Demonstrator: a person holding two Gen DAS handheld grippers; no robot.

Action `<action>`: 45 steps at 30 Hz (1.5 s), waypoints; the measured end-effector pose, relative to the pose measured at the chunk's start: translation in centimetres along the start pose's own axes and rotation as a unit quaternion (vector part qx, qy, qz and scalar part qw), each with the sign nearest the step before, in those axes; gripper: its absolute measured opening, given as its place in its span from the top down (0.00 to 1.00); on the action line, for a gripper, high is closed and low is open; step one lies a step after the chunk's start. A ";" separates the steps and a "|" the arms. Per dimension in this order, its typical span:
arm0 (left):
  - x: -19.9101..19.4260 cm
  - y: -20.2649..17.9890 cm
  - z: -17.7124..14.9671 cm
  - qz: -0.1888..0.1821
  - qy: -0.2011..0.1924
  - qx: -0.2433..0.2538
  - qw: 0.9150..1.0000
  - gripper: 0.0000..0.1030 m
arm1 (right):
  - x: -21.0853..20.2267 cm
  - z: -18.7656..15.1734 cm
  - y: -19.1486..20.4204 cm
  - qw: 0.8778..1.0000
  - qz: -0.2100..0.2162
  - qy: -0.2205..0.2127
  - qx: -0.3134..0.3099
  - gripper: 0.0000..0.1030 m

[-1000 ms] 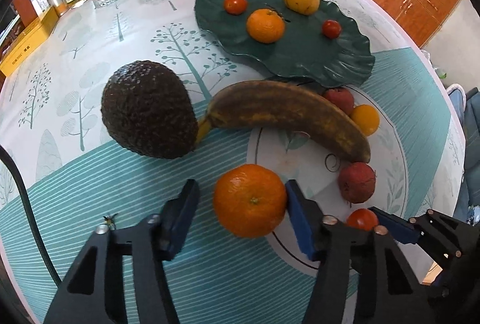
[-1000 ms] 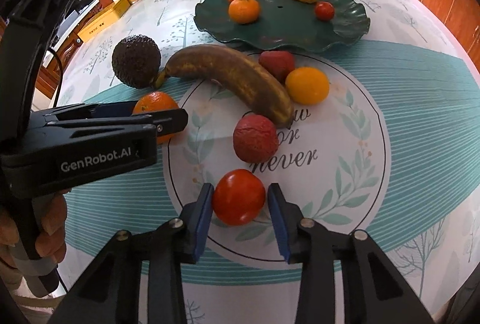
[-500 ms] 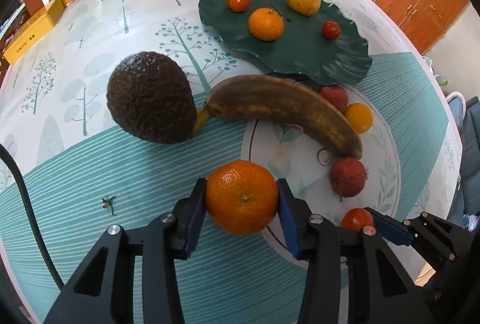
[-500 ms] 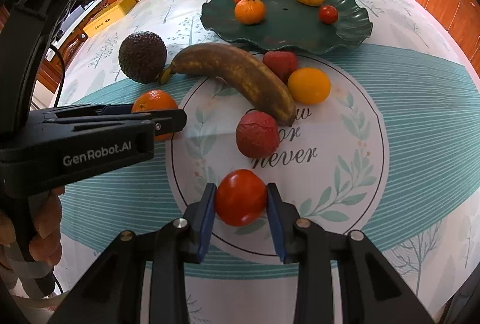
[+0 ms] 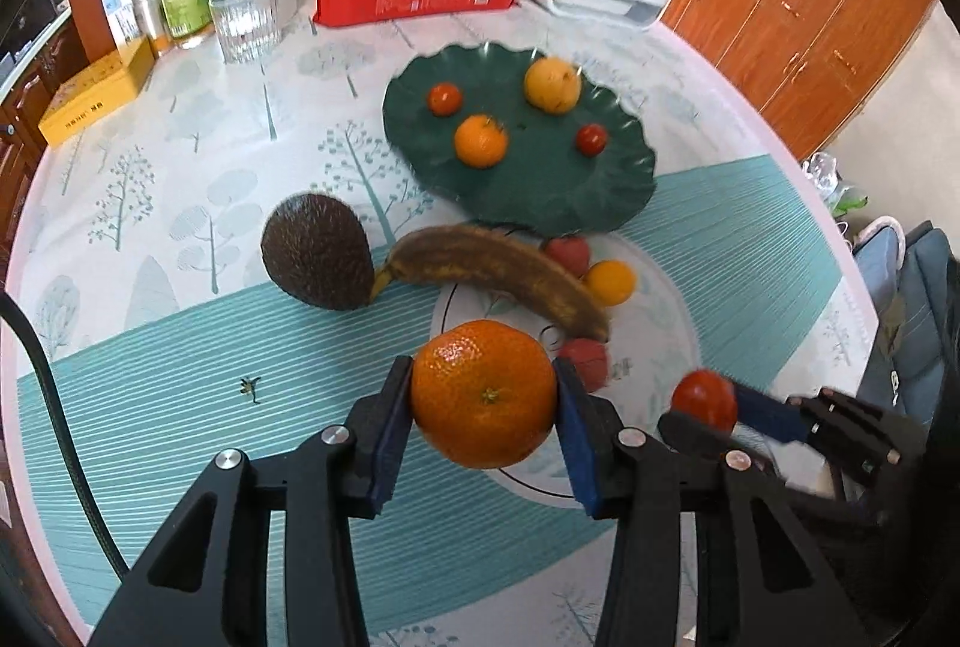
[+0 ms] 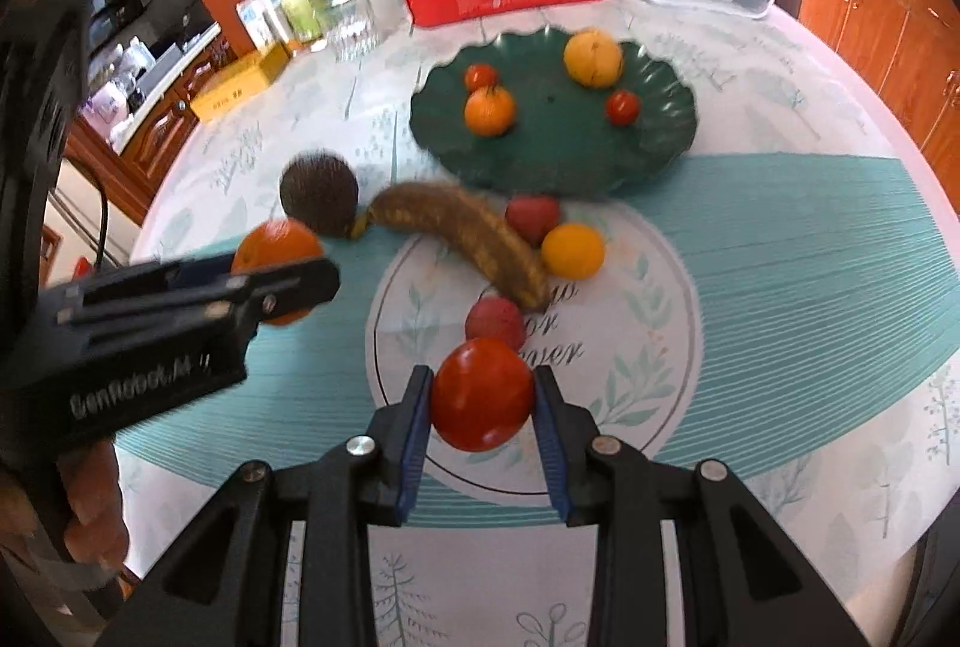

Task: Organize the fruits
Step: 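Carry the orange and tomato over the green plate with both tools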

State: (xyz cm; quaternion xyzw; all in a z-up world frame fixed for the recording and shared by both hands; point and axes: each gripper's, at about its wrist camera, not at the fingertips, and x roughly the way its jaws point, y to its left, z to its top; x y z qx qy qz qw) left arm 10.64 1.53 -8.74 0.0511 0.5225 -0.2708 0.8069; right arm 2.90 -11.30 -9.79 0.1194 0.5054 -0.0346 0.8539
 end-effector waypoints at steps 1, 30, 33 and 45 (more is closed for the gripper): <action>-0.3 -0.3 0.1 0.000 -0.003 0.001 1.000 0.58 | -0.8 0.5 -0.2 1.000 0.000 -0.004 0.003 0.68; -5.1 -6.6 10.9 0.072 -0.135 -0.137 0.979 0.58 | -7.1 20.7 -6.1 0.984 0.074 -0.073 -0.146 0.68; -3.6 -6.8 11.5 0.079 -0.142 -0.167 0.972 0.58 | -5.1 22.5 -6.9 0.981 0.084 -0.062 -0.161 0.68; 6.9 -5.8 10.3 0.122 -0.058 -0.233 0.963 0.58 | 6.7 23.6 -7.8 0.976 0.140 0.040 -0.161 0.68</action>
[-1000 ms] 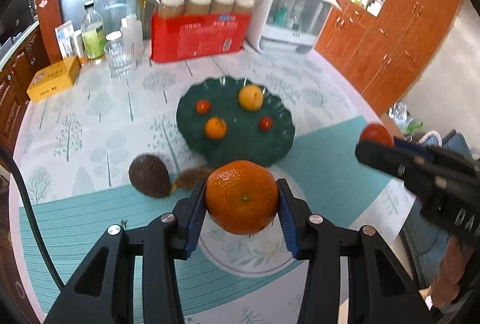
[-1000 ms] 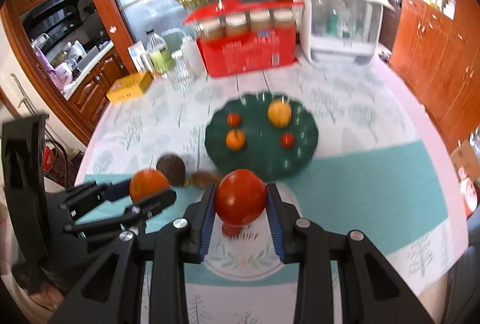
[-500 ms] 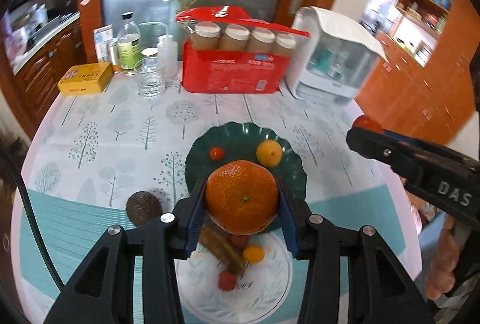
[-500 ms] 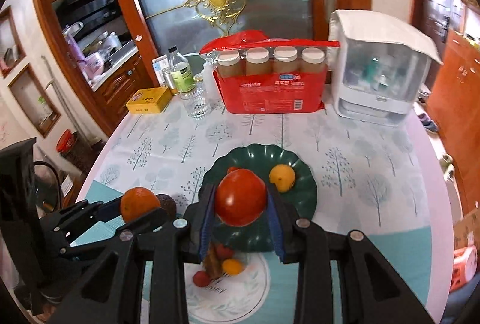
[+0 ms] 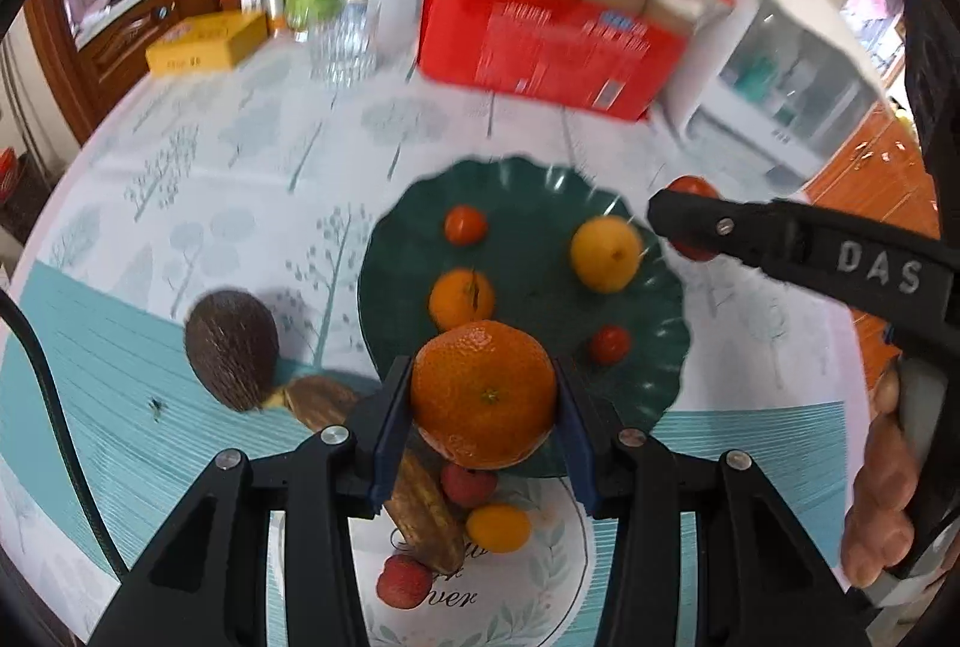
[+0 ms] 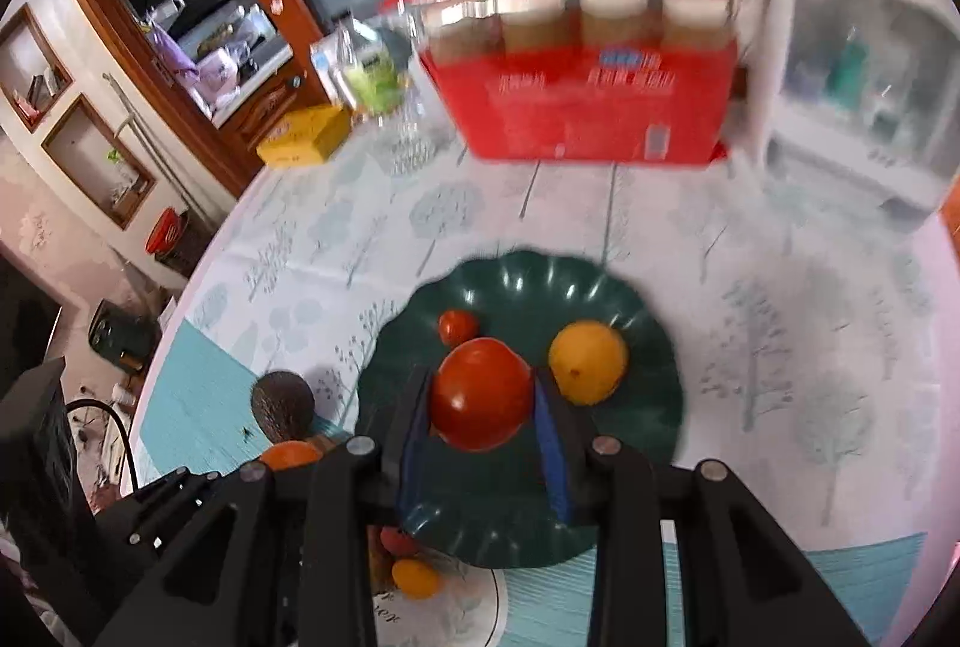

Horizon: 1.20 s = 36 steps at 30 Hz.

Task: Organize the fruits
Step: 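Carry the orange and tomato over the green plate with both tools, then open both tools to release the orange and tomato onto the green plate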

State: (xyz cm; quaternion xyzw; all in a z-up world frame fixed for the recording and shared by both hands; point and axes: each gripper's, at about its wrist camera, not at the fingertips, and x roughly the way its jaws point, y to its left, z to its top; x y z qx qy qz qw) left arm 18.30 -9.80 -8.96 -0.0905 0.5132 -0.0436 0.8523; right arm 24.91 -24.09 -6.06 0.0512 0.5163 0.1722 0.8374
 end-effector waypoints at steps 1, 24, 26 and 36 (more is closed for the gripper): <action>0.6 0.0 -0.2 0.002 0.006 -0.003 1.000 0.58 | 1.2 -0.3 -0.3 1.000 0.004 0.011 0.002 0.68; 8.4 0.2 -0.4 0.029 0.063 0.001 0.998 0.48 | 10.0 -2.2 -2.5 0.996 -0.011 0.094 0.001 0.67; 8.2 0.2 -0.3 0.034 0.059 0.001 0.998 0.36 | 10.0 -2.2 -2.5 0.995 -0.006 0.096 0.002 0.66; 6.1 -0.1 0.1 0.031 0.040 0.010 0.999 0.33 | 8.0 -2.2 -2.4 0.997 0.001 0.077 -0.009 0.62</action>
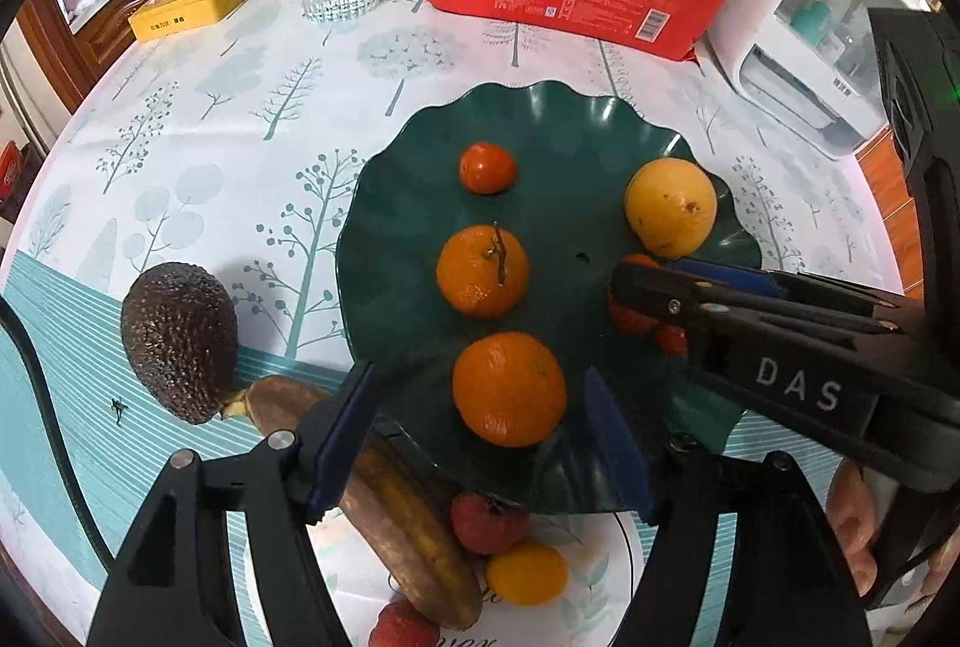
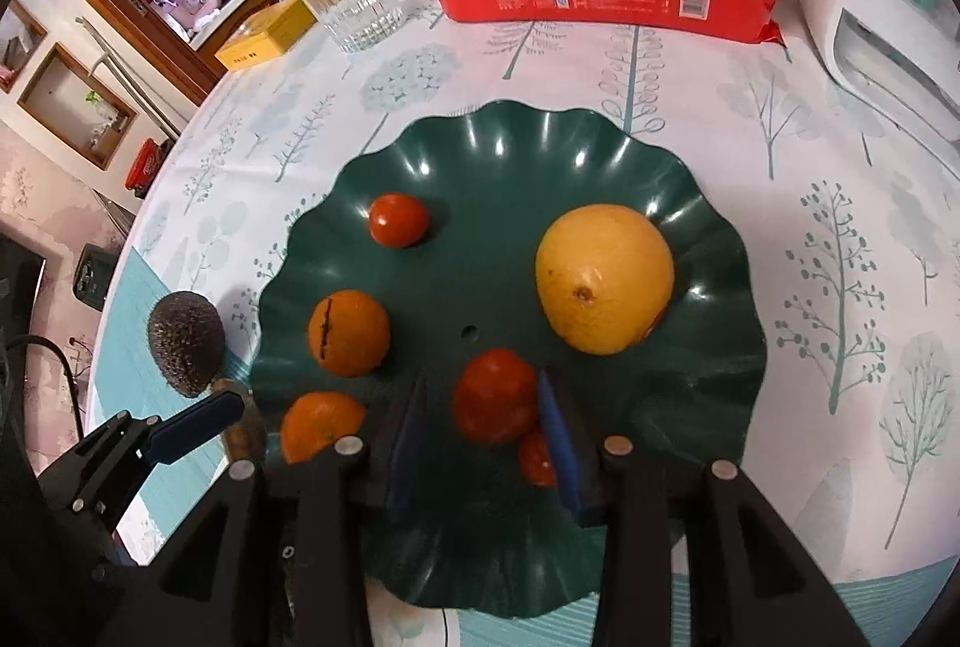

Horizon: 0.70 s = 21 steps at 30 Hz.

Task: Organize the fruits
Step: 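Open both tools to release the orange and tomato onto the green plate, then move both tools back toward the avocado and banana on the white plate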

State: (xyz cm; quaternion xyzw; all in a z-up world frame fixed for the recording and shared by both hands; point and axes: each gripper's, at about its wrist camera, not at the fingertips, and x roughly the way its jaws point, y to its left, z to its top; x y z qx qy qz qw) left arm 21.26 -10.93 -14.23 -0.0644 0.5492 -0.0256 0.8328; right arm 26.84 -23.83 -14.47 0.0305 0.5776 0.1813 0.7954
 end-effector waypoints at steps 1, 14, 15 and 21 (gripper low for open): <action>-0.2 0.1 -0.1 0.001 -0.002 -0.001 1.000 0.33 | -0.2 0.0 -0.1 1.000 -0.001 -0.003 0.000 0.62; -2.6 2.0 -0.2 0.005 -0.021 -0.024 0.999 0.33 | -1.8 -1.4 0.3 1.000 -0.008 -0.011 -0.003 0.62; -2.9 2.1 -0.3 0.005 -0.023 -0.024 0.999 0.33 | -2.0 -1.6 0.4 1.000 -0.007 -0.011 -0.003 0.62; -4.8 2.6 -0.5 0.013 -0.034 -0.016 0.999 0.33 | -3.3 -2.5 1.0 1.000 -0.008 -0.017 -0.002 0.62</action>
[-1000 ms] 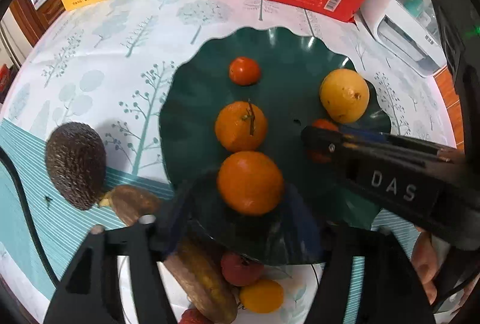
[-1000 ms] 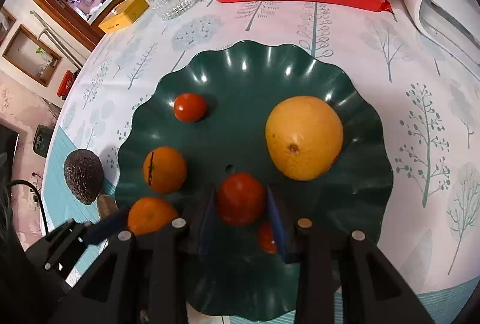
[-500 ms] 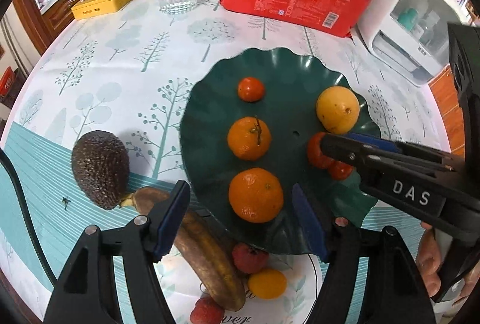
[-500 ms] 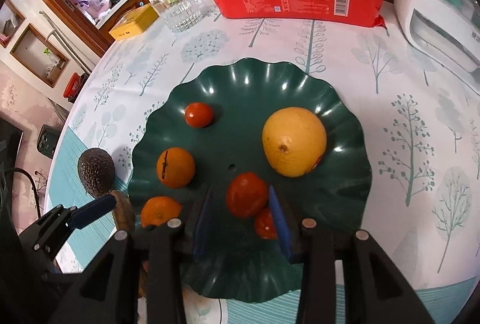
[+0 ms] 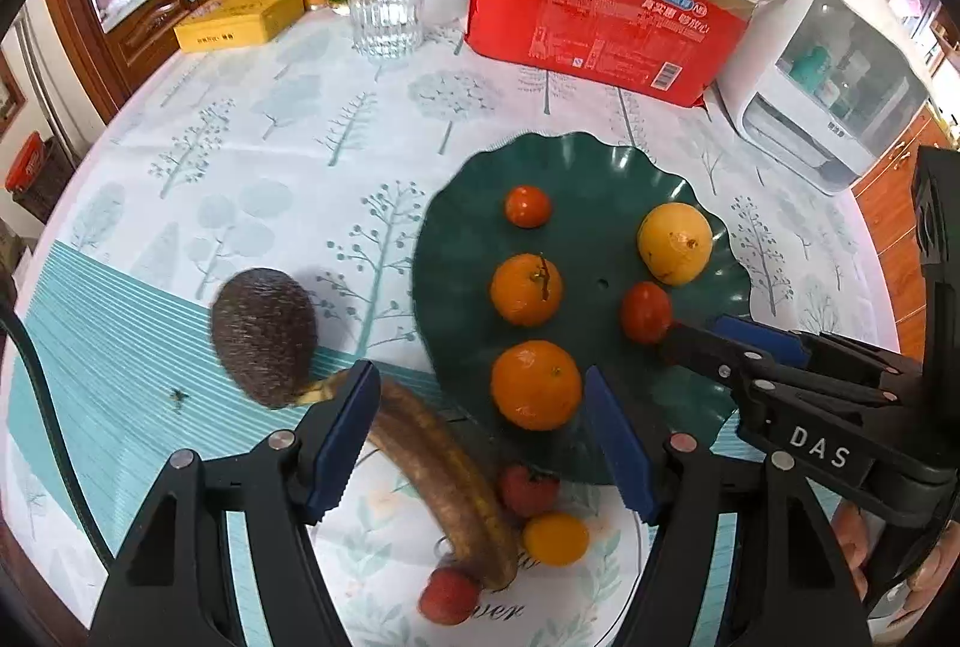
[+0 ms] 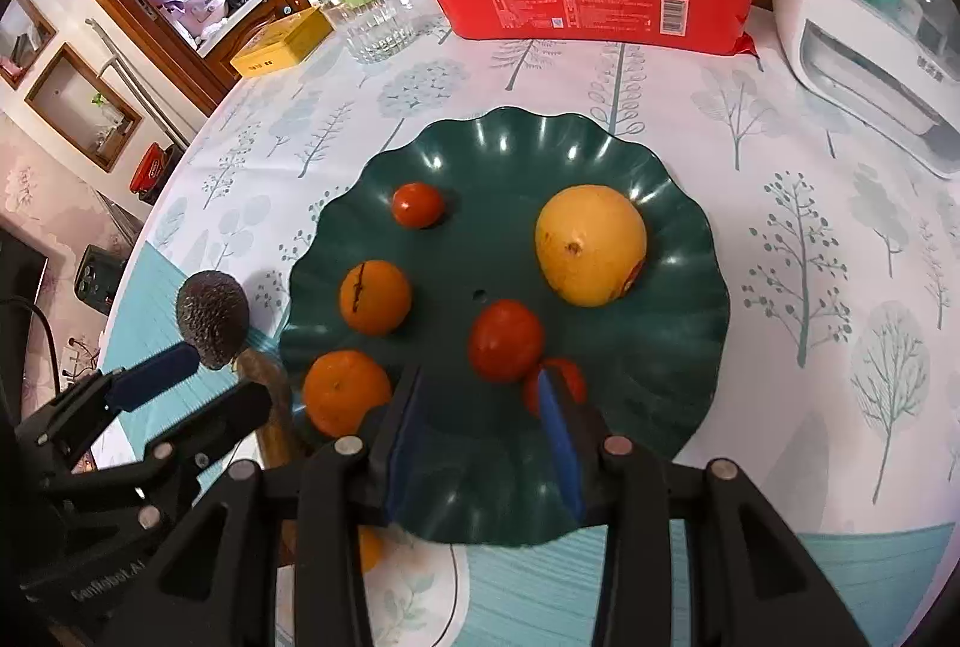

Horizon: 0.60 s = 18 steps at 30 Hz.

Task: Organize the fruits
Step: 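Move both tools back toward the avocado and banana on the white plate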

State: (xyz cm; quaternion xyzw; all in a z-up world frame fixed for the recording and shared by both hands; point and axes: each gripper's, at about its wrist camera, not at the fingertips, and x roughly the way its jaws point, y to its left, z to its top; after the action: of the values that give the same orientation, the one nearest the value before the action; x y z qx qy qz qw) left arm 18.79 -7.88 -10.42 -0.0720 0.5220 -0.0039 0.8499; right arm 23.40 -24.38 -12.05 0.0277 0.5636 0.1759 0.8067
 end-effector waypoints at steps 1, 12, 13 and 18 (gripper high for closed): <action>-0.4 0.2 0.0 0.004 -0.002 0.001 1.000 0.33 | -0.4 -0.2 0.1 1.000 0.001 -0.001 0.001 0.62; -5.9 2.5 -0.3 0.022 -0.022 0.022 0.999 0.33 | -4.4 -1.8 1.6 1.000 -0.005 -0.024 0.002 0.62; -6.5 2.8 -0.3 0.022 -0.024 0.025 0.999 0.33 | -4.9 -1.9 1.8 1.000 -0.005 -0.027 0.003 0.62; -9.0 4.2 0.0 0.019 -0.036 0.030 0.999 0.31 | -7.2 -2.5 3.2 0.999 -0.019 -0.048 0.000 0.62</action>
State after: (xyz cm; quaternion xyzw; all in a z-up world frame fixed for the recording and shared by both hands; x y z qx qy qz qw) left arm 14.39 -2.95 -3.01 -0.0361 0.4920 -0.0007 0.8698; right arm 18.07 -24.03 -5.68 0.0251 0.5248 0.1591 0.8358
